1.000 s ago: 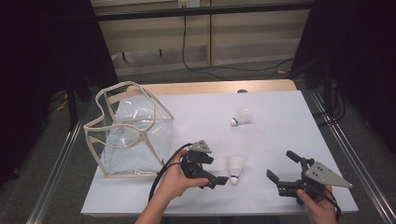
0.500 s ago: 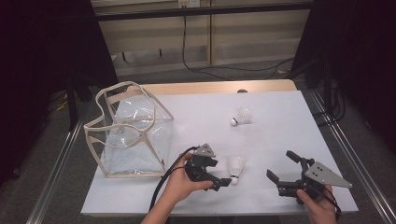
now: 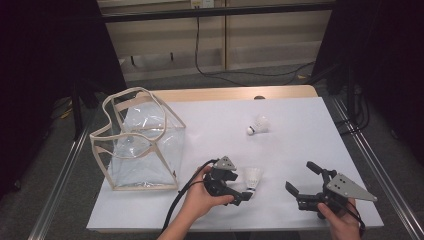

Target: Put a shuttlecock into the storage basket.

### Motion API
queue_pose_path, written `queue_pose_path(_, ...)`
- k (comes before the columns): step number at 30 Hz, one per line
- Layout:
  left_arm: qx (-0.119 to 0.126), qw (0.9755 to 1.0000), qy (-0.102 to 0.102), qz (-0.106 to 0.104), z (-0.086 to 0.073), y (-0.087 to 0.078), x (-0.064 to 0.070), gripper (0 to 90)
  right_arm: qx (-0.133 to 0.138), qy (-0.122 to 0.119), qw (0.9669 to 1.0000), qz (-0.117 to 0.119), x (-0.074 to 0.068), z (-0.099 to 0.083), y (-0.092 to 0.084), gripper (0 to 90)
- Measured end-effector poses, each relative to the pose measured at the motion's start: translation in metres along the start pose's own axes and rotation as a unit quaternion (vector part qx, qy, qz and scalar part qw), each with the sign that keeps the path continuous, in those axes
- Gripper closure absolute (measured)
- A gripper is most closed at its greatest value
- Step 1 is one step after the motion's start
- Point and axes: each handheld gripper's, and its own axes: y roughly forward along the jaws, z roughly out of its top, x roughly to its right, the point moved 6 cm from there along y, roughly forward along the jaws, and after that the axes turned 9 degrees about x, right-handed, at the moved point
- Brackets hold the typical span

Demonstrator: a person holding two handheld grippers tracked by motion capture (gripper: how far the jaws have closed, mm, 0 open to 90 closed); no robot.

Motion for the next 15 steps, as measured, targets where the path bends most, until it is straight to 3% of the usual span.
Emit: queue_pose_path(15,-0.004,0.9998,-0.016,0.009,0.000,0.013,0.003,20.0,0.001,-0.001,1.0000,0.000,0.000,0.000,0.000,2.5)
